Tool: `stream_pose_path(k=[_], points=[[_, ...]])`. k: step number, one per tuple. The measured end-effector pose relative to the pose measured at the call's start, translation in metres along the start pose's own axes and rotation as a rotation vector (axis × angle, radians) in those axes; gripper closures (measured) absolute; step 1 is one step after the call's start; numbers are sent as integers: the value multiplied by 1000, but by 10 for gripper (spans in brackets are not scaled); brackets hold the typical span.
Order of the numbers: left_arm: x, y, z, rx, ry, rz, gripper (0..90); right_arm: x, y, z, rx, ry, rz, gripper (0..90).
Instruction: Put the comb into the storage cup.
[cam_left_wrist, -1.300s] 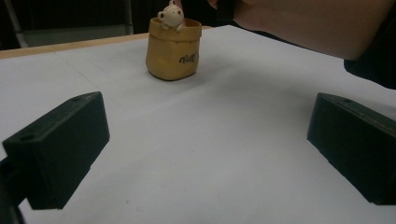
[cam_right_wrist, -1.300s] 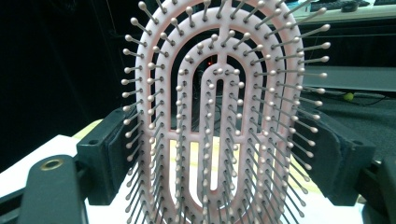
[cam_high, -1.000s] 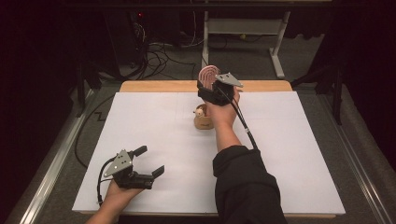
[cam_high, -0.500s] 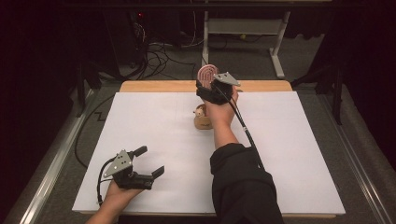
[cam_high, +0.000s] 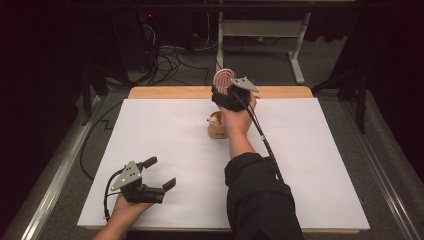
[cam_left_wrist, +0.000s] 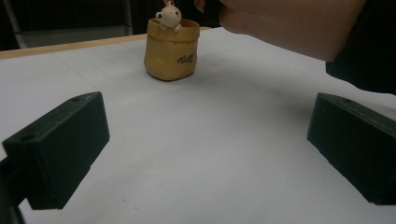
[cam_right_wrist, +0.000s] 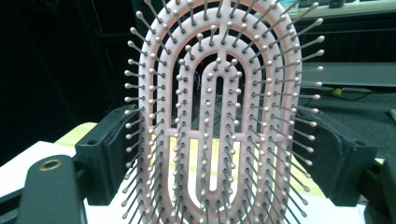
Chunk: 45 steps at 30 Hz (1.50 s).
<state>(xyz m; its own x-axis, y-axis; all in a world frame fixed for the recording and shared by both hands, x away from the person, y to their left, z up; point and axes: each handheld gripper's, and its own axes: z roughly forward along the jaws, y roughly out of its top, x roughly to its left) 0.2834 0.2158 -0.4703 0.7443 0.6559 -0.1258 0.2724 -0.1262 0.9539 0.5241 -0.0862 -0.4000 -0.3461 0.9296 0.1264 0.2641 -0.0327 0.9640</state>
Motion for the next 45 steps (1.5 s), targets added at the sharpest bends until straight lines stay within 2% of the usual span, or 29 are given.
stream_pose_path(k=[4,11,23,45], points=[[-2,0,0,6,-9,12,0,-1,0,1,0,-9,4,188],[-1,0,-1,-3,-4,-2,0,-1,-3,4,-1,-25,-3,186],[-3,0,-1,-1,-5,7,0,2,-3,4,1,-30,-21,190],[-3,-1,0,3,-11,3,0,-1,-4,8,6,-32,2,184]])
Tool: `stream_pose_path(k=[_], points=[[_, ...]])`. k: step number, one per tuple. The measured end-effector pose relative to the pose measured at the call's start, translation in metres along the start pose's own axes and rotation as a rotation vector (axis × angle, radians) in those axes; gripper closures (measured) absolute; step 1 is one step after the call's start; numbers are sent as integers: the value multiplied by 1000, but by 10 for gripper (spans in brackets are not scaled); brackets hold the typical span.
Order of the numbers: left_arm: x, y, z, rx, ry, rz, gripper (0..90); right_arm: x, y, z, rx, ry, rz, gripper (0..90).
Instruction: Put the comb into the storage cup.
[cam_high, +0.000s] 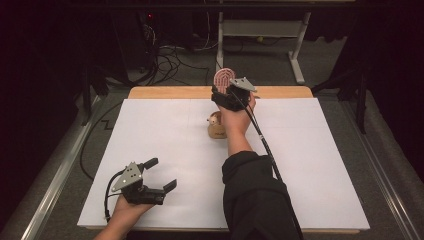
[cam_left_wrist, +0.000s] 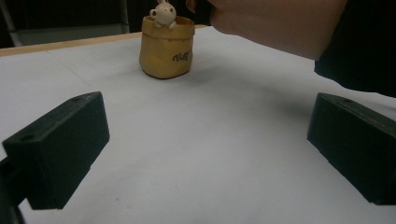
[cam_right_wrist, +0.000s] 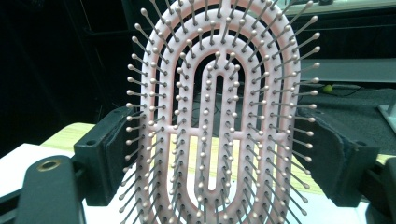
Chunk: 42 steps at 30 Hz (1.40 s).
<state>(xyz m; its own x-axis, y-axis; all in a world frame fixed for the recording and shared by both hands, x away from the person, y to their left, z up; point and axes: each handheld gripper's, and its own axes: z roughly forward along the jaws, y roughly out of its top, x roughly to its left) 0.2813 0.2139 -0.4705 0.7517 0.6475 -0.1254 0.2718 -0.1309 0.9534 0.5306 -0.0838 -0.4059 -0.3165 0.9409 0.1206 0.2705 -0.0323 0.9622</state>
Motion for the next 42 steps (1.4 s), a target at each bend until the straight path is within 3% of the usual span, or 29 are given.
stream_pose_path(k=[10,33,42], points=[[0,-1,4,11,-10,-9,0,2,0,-2,29,-12,-15,174],[0,0,2,4,-5,-2,0,4,-1,-2,34,-36,-30,144],[0,-1,2,7,0,0,0,1,-1,-2,49,-43,-32,48]])
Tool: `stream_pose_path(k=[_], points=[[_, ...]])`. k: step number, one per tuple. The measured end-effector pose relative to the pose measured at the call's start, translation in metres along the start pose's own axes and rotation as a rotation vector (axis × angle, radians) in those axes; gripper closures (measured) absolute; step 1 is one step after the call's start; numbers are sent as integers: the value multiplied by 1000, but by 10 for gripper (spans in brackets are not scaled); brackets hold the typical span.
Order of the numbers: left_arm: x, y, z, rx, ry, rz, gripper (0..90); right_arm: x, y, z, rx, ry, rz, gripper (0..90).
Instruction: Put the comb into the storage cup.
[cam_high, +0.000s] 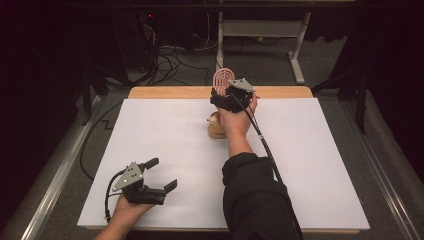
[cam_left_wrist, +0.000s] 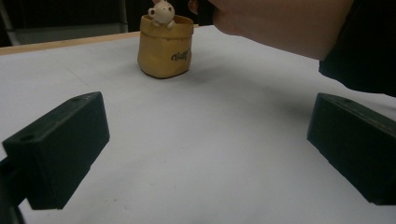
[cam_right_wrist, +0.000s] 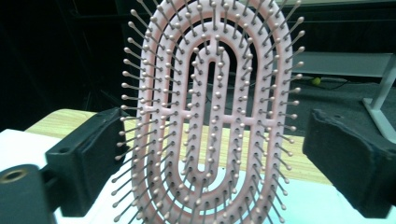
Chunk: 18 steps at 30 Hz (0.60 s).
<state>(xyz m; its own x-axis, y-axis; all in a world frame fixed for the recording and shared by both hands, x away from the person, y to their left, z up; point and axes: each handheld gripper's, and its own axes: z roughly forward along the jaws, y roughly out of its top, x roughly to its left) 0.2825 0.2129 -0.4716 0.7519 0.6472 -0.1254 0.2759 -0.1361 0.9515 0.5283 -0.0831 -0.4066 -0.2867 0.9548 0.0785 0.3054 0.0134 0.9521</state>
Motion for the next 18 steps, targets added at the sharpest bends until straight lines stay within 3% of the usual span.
stream_pose_path(k=[3,12,18], points=[[0,0,0,2,4,-3,0,-2,0,0,13,-5,-2,3],[1,1,-1,0,10,3,0,0,3,-6,22,-6,-19,1],[2,1,0,16,29,-9,0,0,7,-20,6,3,-23,2]])
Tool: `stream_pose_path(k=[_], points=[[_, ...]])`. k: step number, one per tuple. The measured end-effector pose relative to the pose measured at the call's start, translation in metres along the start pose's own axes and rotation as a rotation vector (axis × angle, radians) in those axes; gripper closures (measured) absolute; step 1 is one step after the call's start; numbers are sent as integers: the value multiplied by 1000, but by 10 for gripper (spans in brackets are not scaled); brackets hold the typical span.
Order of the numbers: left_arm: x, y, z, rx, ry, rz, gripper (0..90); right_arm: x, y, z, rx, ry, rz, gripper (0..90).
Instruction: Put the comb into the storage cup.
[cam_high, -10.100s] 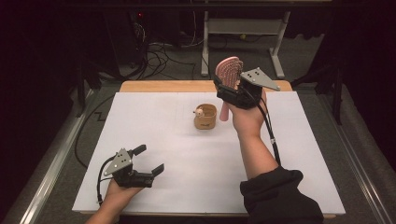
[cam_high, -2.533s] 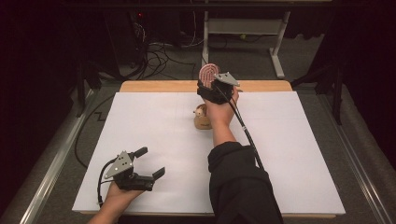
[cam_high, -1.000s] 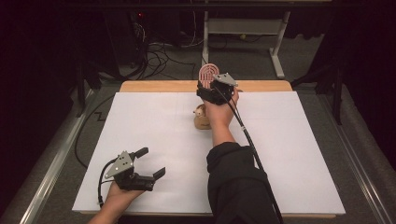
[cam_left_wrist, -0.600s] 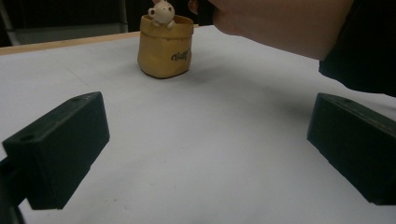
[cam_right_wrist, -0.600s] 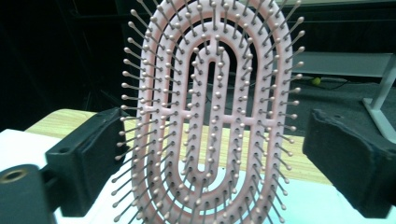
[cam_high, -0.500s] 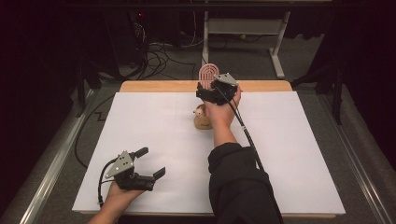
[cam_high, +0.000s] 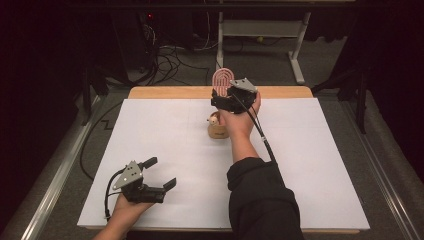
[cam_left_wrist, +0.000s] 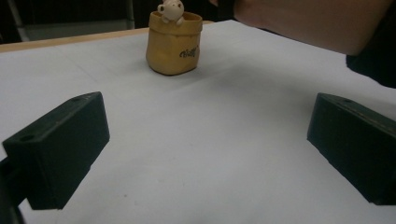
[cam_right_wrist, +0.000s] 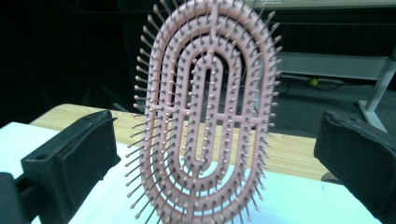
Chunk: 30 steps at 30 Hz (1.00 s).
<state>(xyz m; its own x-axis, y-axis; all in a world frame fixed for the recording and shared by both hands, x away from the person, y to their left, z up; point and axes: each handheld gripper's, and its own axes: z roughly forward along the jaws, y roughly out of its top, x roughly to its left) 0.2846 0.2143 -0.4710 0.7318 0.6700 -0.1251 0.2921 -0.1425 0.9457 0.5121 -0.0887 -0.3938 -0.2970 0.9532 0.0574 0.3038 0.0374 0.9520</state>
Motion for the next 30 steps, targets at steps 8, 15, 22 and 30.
stream_pose_path(k=[8,15,22,30], points=[[-1,1,2,0,3,6,0,-4,1,-20,-8,20,-5,1],[0,0,2,1,7,8,0,-5,-3,-33,-9,43,-4,2],[1,1,1,-2,15,13,0,-4,-14,-47,2,64,-19,1],[1,1,1,4,15,17,0,-4,-27,-60,8,88,-25,2]])
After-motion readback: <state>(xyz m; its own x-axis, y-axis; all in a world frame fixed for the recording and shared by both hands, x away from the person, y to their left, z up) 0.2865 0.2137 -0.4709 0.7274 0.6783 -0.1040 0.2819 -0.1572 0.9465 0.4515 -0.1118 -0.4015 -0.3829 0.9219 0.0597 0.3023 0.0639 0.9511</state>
